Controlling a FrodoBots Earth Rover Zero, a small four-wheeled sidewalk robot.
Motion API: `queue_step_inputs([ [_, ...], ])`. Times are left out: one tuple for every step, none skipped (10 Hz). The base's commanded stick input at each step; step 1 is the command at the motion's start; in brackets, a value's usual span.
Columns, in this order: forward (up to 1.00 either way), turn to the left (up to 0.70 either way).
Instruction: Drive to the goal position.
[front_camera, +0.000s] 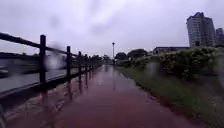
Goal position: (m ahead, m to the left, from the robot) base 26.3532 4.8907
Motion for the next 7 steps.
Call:
queue_step_inputs([
  [1.0, 0.01],
  [1.0, 0.02],
  [1.0, 0.05],
  [1.0, 0.11],
  [1.0, 0.13],
  [1.0, 0.14],
  [1.0, 0.01],
])
